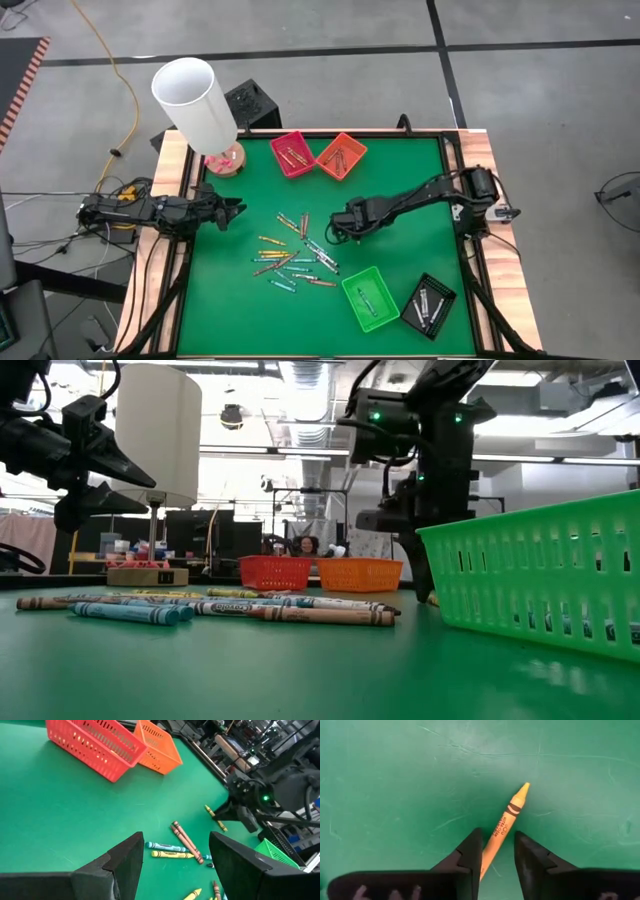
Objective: Sort crayons
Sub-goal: Put the light green crayon into the red bin
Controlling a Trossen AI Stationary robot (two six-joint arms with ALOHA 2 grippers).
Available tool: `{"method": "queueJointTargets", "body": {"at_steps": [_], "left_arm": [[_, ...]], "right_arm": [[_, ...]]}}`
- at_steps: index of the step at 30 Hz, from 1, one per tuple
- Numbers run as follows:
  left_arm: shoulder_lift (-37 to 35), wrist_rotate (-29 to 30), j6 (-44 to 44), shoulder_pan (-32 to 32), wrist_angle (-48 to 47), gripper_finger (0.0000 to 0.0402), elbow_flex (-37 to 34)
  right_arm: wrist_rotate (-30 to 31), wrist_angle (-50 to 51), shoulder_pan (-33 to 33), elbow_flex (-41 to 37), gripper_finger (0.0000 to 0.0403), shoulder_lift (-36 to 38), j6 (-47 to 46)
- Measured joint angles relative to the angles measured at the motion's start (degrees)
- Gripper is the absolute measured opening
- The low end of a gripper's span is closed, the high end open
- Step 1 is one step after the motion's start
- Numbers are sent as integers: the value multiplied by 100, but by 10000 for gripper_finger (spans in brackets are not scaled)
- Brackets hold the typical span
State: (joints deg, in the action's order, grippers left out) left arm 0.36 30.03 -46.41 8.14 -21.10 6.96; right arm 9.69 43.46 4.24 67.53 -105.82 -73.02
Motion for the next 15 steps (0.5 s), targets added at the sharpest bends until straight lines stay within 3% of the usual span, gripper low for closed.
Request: {"method": "queueJointTargets", "body": {"at_steps": [9,15], "left_arm": [[0,27,4,0,4,215,0],[0,54,-4,0,4,215,0]], "right_arm": [[-74,-59,-97,-4,12,4,285],[7,-62,-88,7,4,37,450]]}}
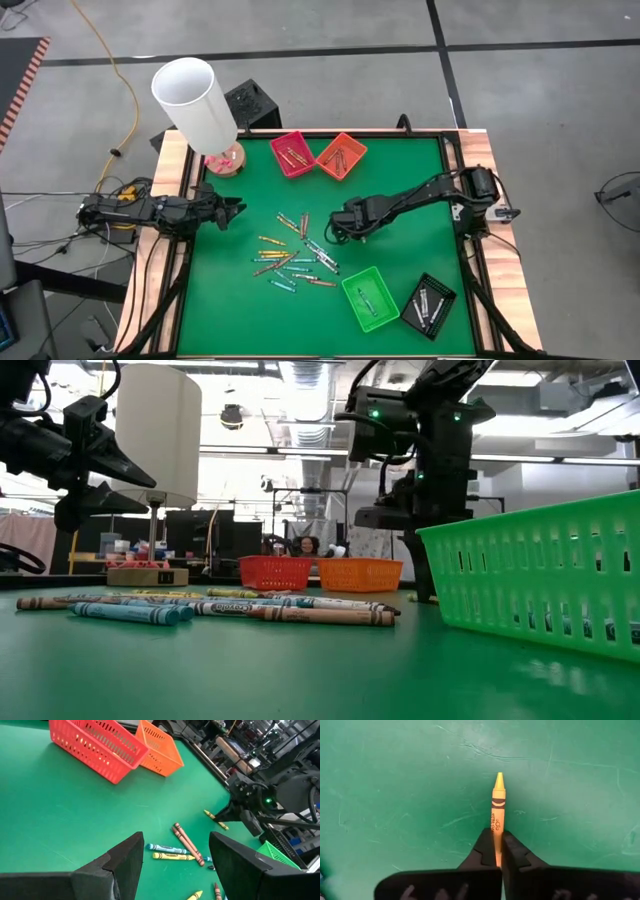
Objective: Sort crayons
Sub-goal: Put the light green crayon into the red bin
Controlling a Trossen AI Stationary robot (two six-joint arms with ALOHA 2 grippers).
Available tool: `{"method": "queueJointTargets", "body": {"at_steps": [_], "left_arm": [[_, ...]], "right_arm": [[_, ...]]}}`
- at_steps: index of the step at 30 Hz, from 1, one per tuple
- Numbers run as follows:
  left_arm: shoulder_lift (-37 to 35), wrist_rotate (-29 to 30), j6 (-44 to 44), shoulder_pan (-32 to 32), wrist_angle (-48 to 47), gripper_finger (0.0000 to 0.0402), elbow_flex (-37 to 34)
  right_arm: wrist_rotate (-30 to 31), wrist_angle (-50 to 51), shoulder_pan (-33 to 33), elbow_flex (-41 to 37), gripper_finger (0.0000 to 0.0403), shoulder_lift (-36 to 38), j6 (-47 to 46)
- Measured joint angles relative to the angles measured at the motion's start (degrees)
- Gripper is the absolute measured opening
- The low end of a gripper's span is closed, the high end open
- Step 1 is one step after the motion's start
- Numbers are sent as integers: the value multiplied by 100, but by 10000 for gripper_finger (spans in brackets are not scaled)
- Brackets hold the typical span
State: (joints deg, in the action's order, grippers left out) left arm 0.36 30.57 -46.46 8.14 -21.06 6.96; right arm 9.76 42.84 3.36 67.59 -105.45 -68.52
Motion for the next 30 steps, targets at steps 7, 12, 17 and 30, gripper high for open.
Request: {"method": "queueJointTargets", "body": {"at_steps": [7,12,17,30], "left_arm": [[0,29,-14,0,2,215,0],[0,49,-33,0,2,215,0],[0,152,-33,0,5,215,0],[0,478,67,0,11,215,0]], "right_arm": [[262,-61,-56,539,1,23,668],[486,-507,-198,1003,1,26,1486],[522,-1894,-508,1281,1,26,2561],[408,-5126,-1434,1285,0,-461,5238]]}}
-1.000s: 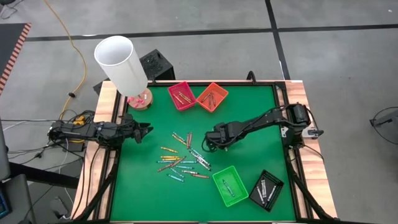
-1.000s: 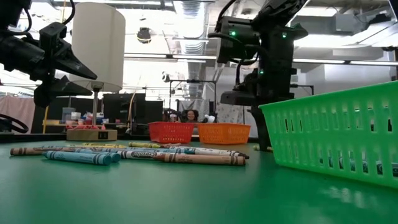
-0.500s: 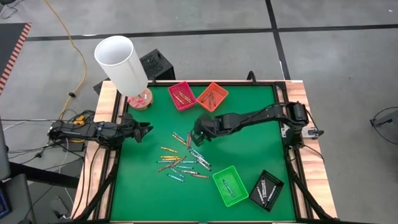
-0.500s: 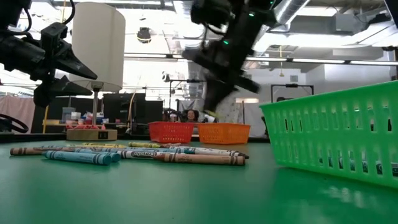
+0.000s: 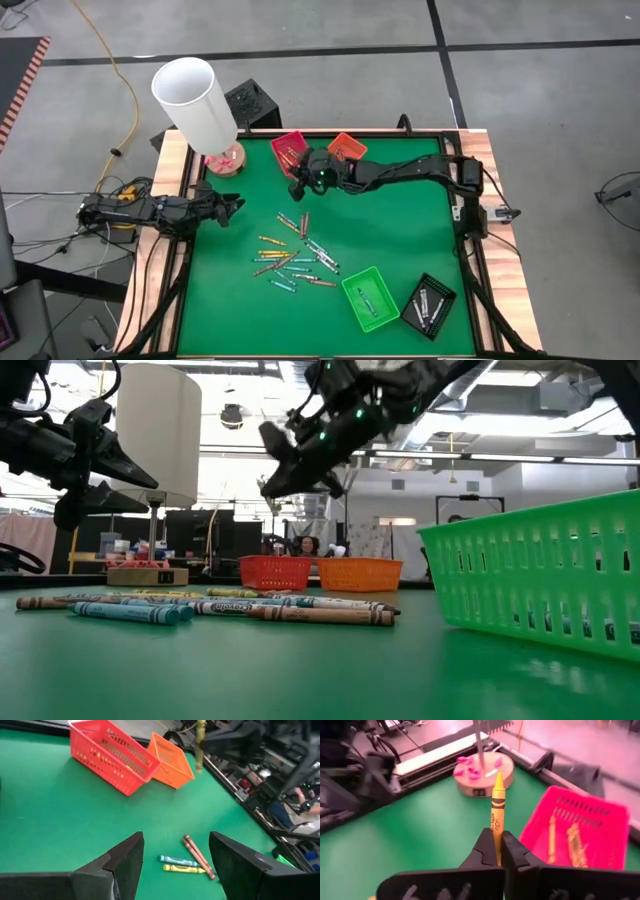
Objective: Sort crayons
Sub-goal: Put the light green crayon into the red bin
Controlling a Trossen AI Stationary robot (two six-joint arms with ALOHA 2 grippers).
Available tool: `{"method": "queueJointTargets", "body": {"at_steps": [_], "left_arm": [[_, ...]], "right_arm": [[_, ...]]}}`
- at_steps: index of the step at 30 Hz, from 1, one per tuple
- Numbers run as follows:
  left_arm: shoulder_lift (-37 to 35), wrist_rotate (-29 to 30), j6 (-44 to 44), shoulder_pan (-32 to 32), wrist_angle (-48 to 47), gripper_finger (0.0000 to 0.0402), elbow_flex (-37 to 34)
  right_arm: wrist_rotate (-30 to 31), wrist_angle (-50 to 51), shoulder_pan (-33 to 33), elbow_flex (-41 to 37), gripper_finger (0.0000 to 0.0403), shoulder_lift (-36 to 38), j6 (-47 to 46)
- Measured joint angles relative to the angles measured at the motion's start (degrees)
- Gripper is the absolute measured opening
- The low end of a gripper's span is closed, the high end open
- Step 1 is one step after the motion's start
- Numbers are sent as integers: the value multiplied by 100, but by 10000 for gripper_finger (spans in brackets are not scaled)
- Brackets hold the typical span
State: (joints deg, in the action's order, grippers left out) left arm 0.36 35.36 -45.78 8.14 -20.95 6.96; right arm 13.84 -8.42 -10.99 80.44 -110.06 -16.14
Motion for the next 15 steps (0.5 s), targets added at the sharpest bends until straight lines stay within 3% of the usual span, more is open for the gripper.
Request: {"method": "queueJointTargets", "body": {"at_steps": [10,15], "left_arm": [[0,92,-44,2,-2,215,0],[0,92,-54,2,-1,215,0]], "right_arm": [[95,-357,-680,591,0,-1012,103],[147,682,-869,1357,0,-1487,-212]]}}
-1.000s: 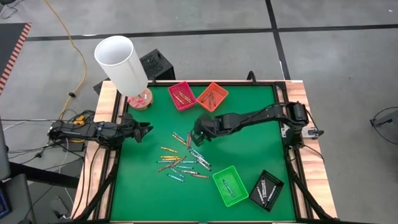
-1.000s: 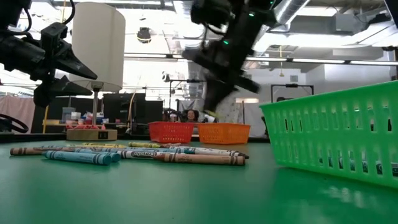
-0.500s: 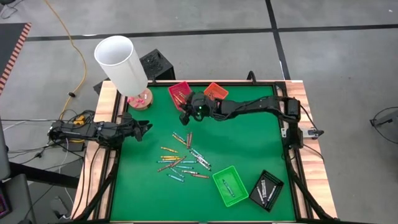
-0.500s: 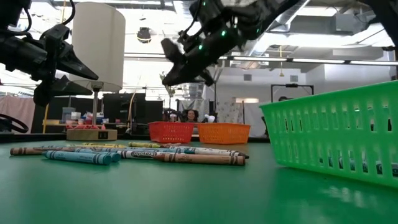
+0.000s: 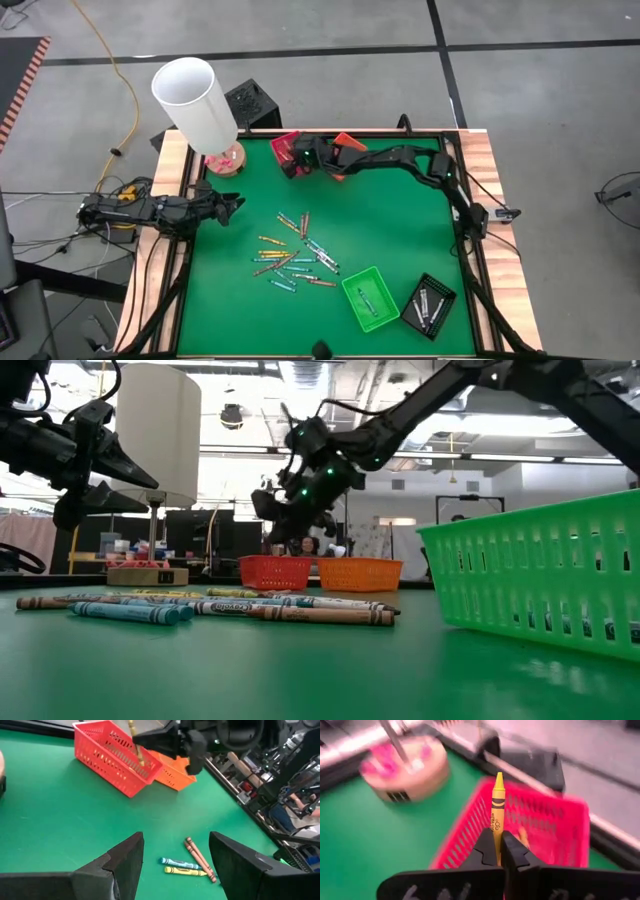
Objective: Sort crayons
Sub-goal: Put the light green crayon into the red bin, then put the green crayon into the green bin
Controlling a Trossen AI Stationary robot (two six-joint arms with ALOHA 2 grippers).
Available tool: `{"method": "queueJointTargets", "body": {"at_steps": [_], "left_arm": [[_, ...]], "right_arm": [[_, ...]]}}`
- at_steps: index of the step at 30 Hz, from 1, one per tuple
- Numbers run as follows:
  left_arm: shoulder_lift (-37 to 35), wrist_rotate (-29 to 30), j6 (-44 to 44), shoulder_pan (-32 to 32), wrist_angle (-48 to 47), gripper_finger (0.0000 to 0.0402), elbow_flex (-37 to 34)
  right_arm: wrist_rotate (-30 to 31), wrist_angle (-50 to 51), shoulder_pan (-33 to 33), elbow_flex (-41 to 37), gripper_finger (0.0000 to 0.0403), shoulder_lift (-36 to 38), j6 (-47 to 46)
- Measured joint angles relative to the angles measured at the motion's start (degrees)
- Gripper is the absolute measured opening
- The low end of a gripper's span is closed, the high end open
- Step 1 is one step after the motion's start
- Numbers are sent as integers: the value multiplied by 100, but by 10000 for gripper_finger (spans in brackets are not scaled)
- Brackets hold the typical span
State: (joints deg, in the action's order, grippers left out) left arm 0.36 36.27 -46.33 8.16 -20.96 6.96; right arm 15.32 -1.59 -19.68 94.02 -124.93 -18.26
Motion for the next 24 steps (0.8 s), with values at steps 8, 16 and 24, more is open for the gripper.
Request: {"method": "queueJointTargets", "body": {"at_steps": [8,16,24], "left_arm": [[0,-3,-2,0,1,215,0],[0,20,-2,0,-3,215,0],[0,-81,-2,-2,3,215,0]], "right_arm": [[128,1476,-38,1040,44,-456,-74],[117,1685,-33,1350,133,-440,95],[-1278,3606,399,1922,152,311,511]]}}
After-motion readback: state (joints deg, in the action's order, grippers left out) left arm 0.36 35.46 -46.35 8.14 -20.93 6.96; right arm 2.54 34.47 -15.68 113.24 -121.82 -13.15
